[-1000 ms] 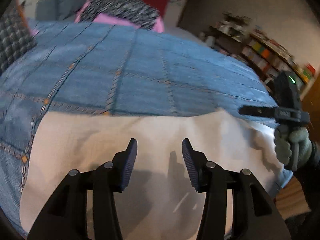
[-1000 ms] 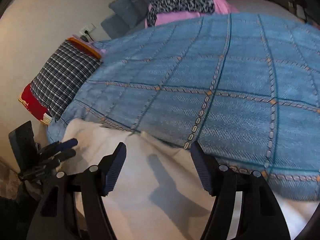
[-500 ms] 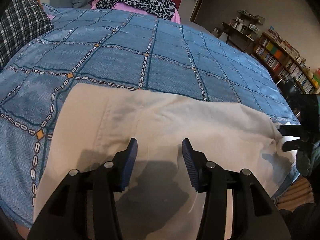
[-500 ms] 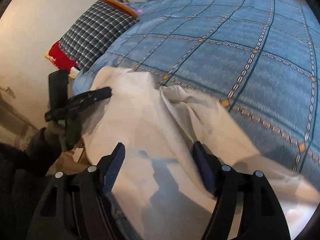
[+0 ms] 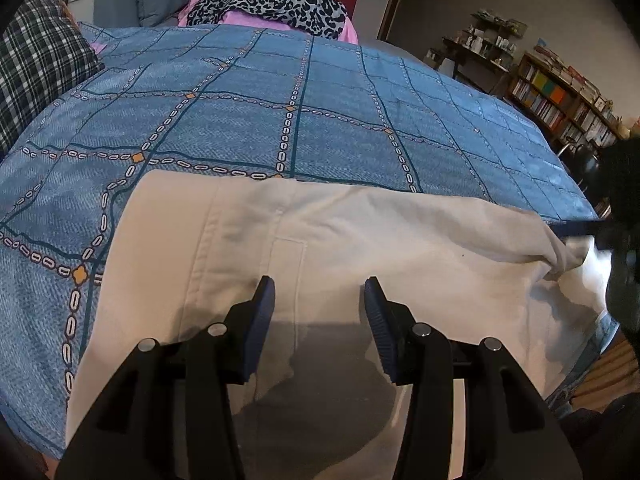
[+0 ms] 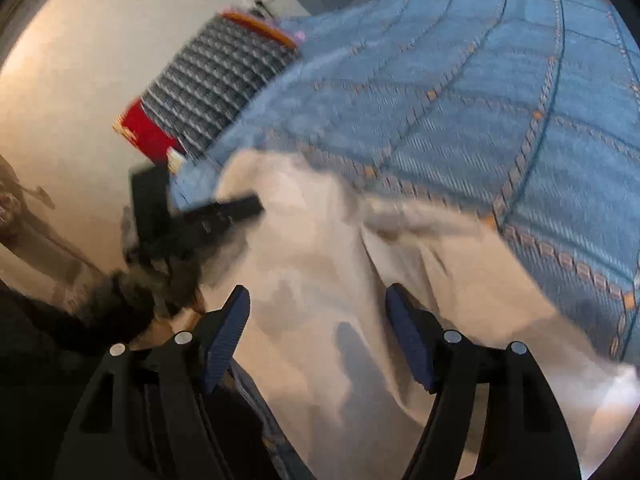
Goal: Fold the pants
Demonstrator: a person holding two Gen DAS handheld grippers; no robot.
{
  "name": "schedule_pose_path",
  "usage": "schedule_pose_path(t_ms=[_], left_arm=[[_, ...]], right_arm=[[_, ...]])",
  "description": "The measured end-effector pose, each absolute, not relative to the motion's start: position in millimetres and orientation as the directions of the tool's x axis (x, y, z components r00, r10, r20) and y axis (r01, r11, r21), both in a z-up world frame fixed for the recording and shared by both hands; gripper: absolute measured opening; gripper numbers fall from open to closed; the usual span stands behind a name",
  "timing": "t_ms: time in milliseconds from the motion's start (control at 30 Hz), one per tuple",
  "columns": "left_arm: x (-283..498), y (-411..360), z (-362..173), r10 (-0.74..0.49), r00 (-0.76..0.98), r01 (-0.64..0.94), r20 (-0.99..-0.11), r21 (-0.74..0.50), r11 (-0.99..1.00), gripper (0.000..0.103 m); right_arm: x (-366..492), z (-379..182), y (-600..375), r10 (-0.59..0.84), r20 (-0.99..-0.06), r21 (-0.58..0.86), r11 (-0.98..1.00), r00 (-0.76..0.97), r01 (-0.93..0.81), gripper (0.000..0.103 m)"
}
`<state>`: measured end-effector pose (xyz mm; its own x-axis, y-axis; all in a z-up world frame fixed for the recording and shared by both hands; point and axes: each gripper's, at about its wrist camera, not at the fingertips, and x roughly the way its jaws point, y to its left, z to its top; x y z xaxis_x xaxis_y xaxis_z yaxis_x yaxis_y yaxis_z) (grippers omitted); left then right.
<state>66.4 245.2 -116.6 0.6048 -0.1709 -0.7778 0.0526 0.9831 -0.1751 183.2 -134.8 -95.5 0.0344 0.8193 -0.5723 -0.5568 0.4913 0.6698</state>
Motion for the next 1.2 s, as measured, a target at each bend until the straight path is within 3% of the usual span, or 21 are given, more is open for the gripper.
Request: schedule_pose_path(t_ms=[67, 133, 167, 233, 267, 433, 567, 667, 800, 1033, 1200], left_arm=[[66, 246, -117, -0.175, 0.606, 0.053, -0.776, -0.179, 0.982, 0.048], [66, 247, -118, -0.179, 0.608, 0.053, -0.774, -0.186, 0.981, 0.048], [66, 247, -118, -0.182, 0.609, 0.052, -0.772, -0.190, 0.980, 0.048], [65, 248, -118, -0.185, 0.612, 0.052, -0.769, -0.194, 0.980, 0.048], [65, 248, -118, -0.186, 0.612, 0.053, -0.768, -0.195, 0.979, 0.048], [67, 250, -117, -0.198, 0.606, 0.052, -0.770, -0.210, 0.976, 0.048], [72, 253, -113, -0.213, 0.592, 0.034, -0.778, -0.239, 0.970, 0.048], [75, 251, -109, -0.211, 0.591, 0.030, -0.779, -0.240, 0.970, 0.048], [81, 249, -106, -0.197, 0.596, 0.034, -0.778, -0.220, 0.975, 0.048], [91, 251, -104, -0.199, 0.598, 0.036, -0.777, -0.222, 0.974, 0.048], [98, 251, -101, -0.193, 0.604, 0.043, -0.773, -0.211, 0.977, 0.048]], right_arm=[[196, -89, -134, 0.837, -0.544, 0.680, 0.482, 0.060, -0.552, 0.067], [214, -92, -134, 0.842, -0.534, 0.707, 0.491, 0.070, -0.508, 0.045], [222, -97, -135, 0.835, -0.545, 0.712, 0.510, 0.077, -0.483, 0.043], [237, -108, -136, 0.804, -0.588, 0.703, 0.563, 0.090, -0.434, 0.027], [240, -113, -135, 0.789, -0.608, 0.693, 0.582, 0.089, -0.426, 0.026], [242, -128, -131, 0.733, -0.679, 0.649, 0.631, 0.051, -0.426, 0.027], [238, -136, -134, 0.749, -0.662, 0.688, 0.607, -0.002, -0.399, 0.030], [240, -147, -131, 0.762, -0.646, 0.722, 0.588, -0.049, -0.365, 0.040], [246, -164, -120, 0.801, -0.589, 0.783, 0.535, -0.104, -0.316, 0.046], [259, -183, -136, 0.924, -0.356, 0.933, 0.341, -0.142, -0.120, 0.046], [251, -188, -140, 0.943, -0.301, 0.952, 0.288, -0.144, -0.100, 0.048]])
